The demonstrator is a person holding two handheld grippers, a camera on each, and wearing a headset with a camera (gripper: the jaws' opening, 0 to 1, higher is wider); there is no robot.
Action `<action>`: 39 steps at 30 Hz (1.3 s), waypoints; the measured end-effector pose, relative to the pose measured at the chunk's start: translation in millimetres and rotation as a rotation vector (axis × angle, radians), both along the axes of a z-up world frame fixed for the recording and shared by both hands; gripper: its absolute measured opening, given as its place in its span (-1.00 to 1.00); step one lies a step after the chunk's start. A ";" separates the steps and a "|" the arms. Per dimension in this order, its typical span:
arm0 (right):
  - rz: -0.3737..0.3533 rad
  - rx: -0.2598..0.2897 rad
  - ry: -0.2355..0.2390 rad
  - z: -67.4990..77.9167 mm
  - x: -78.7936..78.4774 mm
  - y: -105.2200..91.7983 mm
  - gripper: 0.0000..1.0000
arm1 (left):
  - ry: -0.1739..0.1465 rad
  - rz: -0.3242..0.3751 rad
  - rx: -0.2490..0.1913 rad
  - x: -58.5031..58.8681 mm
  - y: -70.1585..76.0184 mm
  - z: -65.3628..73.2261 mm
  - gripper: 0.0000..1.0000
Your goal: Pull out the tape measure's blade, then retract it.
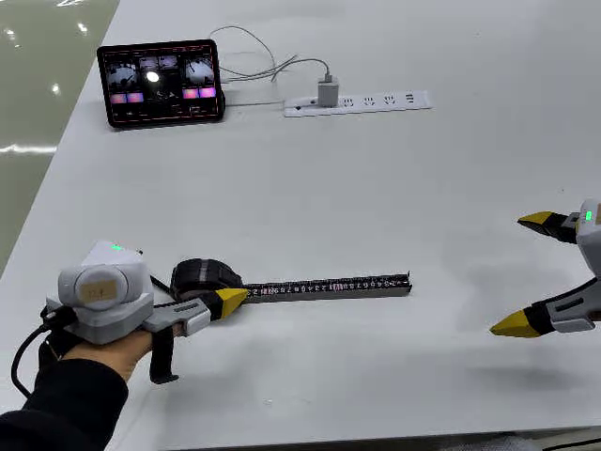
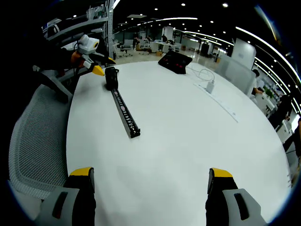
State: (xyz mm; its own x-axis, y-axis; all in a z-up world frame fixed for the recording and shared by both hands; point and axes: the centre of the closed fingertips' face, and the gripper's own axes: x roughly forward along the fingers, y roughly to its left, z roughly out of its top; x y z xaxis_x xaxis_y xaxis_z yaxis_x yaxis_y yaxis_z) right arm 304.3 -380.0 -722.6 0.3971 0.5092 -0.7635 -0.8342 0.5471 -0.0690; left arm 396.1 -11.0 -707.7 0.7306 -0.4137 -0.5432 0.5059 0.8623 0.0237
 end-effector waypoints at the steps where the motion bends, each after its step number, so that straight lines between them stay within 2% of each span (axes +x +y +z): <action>1: 0.006 0.000 0.001 0.2 1.1 1.6 0.98 | 0.016 0.003 -0.006 -1.3 -1.4 -0.7 0.98; 5: 0.035 -0.018 0.012 -1.4 7.9 7.8 0.98 | -0.005 0.040 -0.007 4.2 -1.4 2.2 0.98; 8: 0.062 -0.041 0.043 -4.2 10.2 12.5 0.98 | -0.006 0.058 -0.016 4.6 -3.2 1.5 0.98; 11: 0.098 -0.058 0.044 -4.4 14.3 18.4 0.98 | -0.017 0.081 -0.009 5.3 -3.0 -0.3 0.98; 20: 0.193 -0.106 0.076 -8.0 23.5 37.1 0.98 | -0.020 0.129 -0.001 7.4 -3.5 -12.7 0.97; 23: 0.213 -0.131 0.064 -8.7 29.8 42.7 0.98 | -0.018 0.160 -0.012 9.2 -1.4 -16.6 0.96; 27: 0.240 -0.123 0.072 -7.0 34.0 56.8 0.98 | -0.011 0.184 -0.025 8.0 -1.3 -23.2 0.94; 32: 0.287 -0.160 0.094 -13.4 36.2 66.2 0.98 | -0.018 0.204 -0.046 6.5 -4.0 -26.1 0.93; 35: 0.302 -0.173 0.109 -18.0 38.1 70.2 0.98 | -0.021 0.209 -0.045 5.8 -5.4 -28.8 0.93; 39: 0.324 -0.209 0.135 -29.1 38.1 73.6 0.98 | -0.023 0.210 -0.057 5.8 -8.2 -28.8 0.91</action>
State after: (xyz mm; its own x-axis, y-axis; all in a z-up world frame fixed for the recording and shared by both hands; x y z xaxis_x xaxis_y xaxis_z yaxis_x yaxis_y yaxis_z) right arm 342.3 -306.4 -751.7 0.1310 0.4199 -0.8980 -0.9702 0.2404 -0.0291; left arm 401.9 -19.2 -736.6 0.8156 -0.2811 -0.5058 0.3152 0.9488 -0.0190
